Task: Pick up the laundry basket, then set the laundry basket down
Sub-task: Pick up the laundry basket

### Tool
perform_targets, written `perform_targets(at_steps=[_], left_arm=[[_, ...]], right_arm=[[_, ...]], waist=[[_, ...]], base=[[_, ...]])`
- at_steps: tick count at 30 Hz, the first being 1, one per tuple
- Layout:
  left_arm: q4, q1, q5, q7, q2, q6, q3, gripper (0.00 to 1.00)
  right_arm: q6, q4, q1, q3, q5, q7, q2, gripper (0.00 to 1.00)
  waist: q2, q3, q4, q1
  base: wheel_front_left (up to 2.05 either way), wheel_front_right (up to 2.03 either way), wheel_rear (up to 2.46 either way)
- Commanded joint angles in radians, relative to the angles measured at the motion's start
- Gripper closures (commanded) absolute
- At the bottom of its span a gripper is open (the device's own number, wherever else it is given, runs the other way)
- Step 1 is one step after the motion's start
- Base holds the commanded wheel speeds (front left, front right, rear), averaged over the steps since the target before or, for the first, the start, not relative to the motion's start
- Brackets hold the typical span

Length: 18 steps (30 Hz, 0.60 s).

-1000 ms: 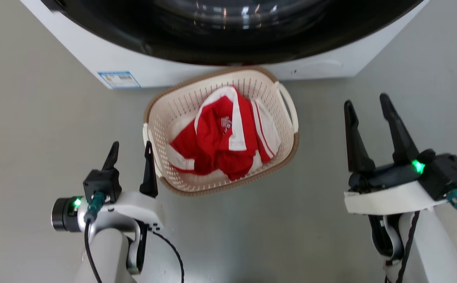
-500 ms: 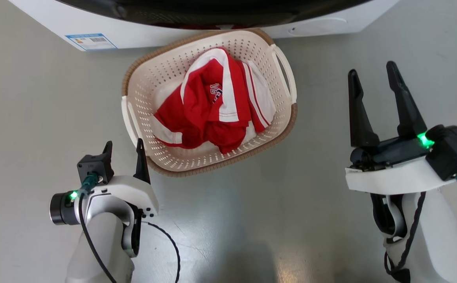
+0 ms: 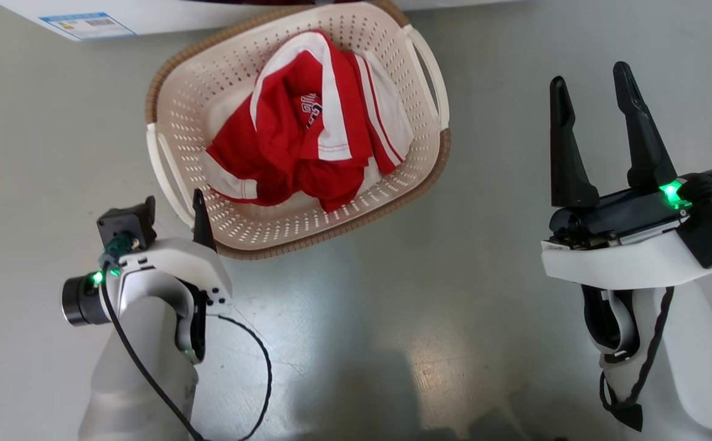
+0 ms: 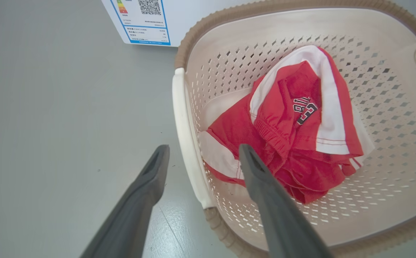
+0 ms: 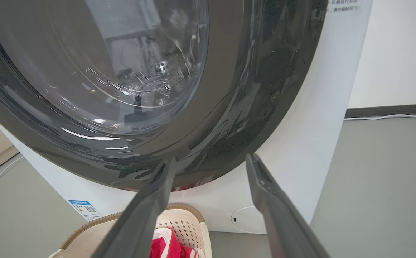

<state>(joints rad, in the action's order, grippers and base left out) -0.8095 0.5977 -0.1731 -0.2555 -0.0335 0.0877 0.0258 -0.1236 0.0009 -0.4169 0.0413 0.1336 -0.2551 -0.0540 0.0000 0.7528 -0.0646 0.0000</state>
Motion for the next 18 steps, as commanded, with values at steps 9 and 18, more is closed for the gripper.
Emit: perform_targets(at_steps=[9, 18], left_arm=[[-0.038, 0.044, 0.024, -0.006, -0.025, 0.022, 0.071, 0.0], [-0.074, 0.068, 0.045, -0.006, -0.032, 0.029, 0.094, 0.43]], right_arm=[[-0.007, -0.044, -0.01, 0.016, -0.004, -0.007, 0.004, 0.0], [-0.007, -0.05, -0.012, 0.022, 0.001, -0.007, 0.004, 0.0]], waist=[[0.0, 0.042, -0.009, 0.0], [0.0, 0.063, -0.017, 0.0]], base=[[0.0, 0.0, 0.0], [0.0, 0.0, 0.0]])
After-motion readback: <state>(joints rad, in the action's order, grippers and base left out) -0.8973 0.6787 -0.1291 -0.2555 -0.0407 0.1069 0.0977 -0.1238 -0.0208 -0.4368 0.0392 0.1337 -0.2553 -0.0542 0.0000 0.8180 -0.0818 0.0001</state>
